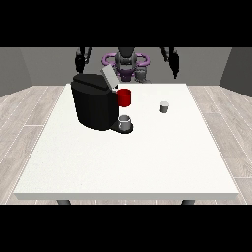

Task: Insert the coffee pod into the coffee machine and close the lid

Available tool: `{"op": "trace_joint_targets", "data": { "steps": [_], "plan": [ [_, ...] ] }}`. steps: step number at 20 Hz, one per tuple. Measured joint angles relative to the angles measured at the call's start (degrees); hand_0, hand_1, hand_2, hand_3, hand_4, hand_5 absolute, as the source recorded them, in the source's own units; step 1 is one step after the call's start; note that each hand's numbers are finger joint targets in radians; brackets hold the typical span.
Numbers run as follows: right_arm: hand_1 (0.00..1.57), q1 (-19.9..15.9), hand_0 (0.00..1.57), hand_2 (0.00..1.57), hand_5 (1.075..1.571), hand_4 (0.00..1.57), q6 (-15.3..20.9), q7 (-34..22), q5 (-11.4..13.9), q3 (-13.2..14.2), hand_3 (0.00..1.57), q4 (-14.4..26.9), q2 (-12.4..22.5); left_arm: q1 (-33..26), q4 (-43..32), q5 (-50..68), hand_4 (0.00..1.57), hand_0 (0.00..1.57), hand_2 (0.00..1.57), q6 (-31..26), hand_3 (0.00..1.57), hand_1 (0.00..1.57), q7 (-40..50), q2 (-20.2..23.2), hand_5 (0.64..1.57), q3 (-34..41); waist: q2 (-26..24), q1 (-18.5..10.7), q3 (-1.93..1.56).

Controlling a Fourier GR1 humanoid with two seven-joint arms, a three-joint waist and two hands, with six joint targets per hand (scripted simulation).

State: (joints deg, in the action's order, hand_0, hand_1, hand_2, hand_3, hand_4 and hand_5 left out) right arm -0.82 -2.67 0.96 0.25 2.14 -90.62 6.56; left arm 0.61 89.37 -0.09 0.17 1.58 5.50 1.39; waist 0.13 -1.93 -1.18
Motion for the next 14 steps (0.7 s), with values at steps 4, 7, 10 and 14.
{"op": "trace_joint_targets", "data": {
  "steps": [4,7,10,14],
  "plan": [
    [0.00,0.29,0.00,0.00,1.571,0.00,0.82,0.89,0.32,-0.32,0.00,1.72,-1.47,-0.30,0.28,-1.62,0.00,0.00,0.00,-3.46,0.00,0.00,-2.61,3.43,1.571,-0.70,-0.23,0.26,0.74],
    [0.00,0.44,0.00,0.00,1.571,0.00,2.47,1.43,1.48,-0.09,0.00,2.40,-1.97,0.51,0.04,-4.15,0.00,0.00,0.00,-6.79,0.00,0.00,-6.16,7.97,1.571,-1.24,0.52,1.49,0.98],
    [0.00,-0.89,0.00,0.00,1.571,0.00,6.17,1.63,4.93,-0.23,0.00,1.84,-2.24,2.64,-1.68,-7.14,0.00,0.00,0.00,-8.53,0.00,0.00,-8.34,12.05,1.571,-1.10,2.19,3.47,1.09],
    [0.00,-2.81,0.00,0.00,1.571,0.00,8.23,1.66,7.61,-1.29,0.00,0.90,-2.58,7.39,-6.55,-9.39,0.00,0.00,0.00,-10.61,0.00,0.00,-8.85,17.36,1.571,1.26,5.44,6.54,1.17]
  ]
}}
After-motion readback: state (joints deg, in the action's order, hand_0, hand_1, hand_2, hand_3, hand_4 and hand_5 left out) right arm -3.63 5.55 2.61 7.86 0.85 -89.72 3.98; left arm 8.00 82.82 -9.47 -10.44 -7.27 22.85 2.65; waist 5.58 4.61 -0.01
